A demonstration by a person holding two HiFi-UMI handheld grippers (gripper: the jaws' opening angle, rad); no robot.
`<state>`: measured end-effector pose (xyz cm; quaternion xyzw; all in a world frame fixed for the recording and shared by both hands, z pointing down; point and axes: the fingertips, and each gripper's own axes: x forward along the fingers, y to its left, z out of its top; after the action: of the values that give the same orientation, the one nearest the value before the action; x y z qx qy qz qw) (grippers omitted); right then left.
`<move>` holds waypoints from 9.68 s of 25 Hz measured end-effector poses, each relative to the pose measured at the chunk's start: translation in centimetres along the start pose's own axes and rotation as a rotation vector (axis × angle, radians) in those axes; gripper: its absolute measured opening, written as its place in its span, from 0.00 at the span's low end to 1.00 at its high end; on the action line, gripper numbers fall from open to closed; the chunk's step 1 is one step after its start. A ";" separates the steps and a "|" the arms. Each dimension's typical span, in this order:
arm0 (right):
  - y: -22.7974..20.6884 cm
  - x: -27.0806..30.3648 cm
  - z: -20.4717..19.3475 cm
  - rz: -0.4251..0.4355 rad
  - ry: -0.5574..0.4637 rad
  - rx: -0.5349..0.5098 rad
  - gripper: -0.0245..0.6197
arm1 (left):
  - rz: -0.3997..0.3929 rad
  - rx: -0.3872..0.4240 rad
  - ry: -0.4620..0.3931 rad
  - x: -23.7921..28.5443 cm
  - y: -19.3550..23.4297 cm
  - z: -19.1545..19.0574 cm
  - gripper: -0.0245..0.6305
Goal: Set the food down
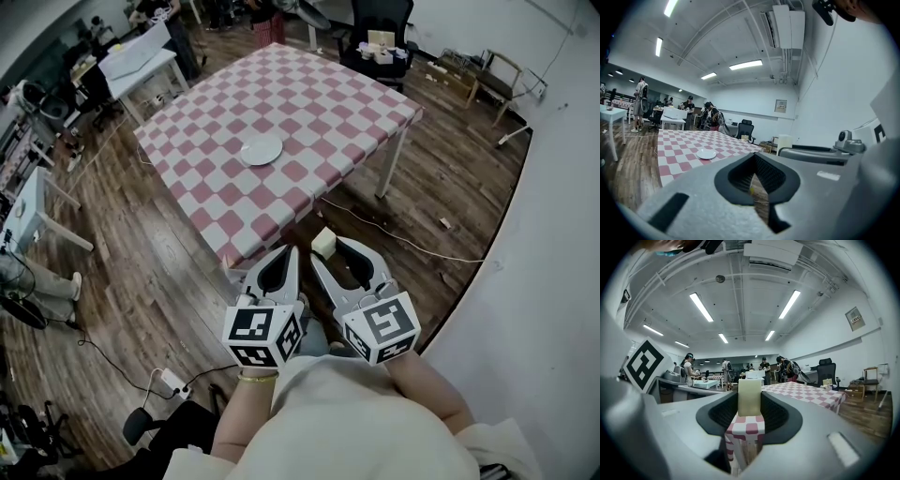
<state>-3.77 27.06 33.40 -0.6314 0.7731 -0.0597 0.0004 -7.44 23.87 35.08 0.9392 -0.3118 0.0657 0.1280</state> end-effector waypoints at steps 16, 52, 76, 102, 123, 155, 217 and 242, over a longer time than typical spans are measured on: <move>-2.5 3.9 1.7 0.020 -0.005 -0.015 0.28 | 0.013 -0.026 -0.006 4.1 2.3 2.1 0.04; -8.0 19.1 3.6 0.016 0.020 0.011 0.28 | 0.018 -0.052 0.025 14.5 13.8 6.1 0.04; -10.6 30.5 4.2 -0.047 0.020 0.027 0.28 | -0.038 -0.035 0.068 21.4 22.9 8.4 0.04; -11.5 35.3 3.0 -0.040 0.064 0.036 0.28 | -0.006 -0.077 0.093 24.3 27.2 8.2 0.04; -18.9 41.8 2.4 0.178 0.152 -0.024 0.28 | 0.205 -0.142 0.057 31.5 30.1 8.5 0.04; -20.2 47.9 -6.0 0.467 0.378 -0.122 0.28 | 0.539 -0.274 0.023 31.7 33.9 3.8 0.04; -19.2 55.0 -20.0 0.509 0.834 -0.373 0.28 | 0.526 -0.348 0.149 34.9 41.5 -2.7 0.04; -19.1 55.3 -19.9 0.492 0.808 -0.396 0.28 | 0.520 -0.344 0.146 35.0 40.9 -2.5 0.04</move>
<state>2.15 -28.85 59.11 -0.3453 0.8337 -0.1495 -0.4043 -4.36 -26.95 52.76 0.7855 -0.5378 0.1100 0.2859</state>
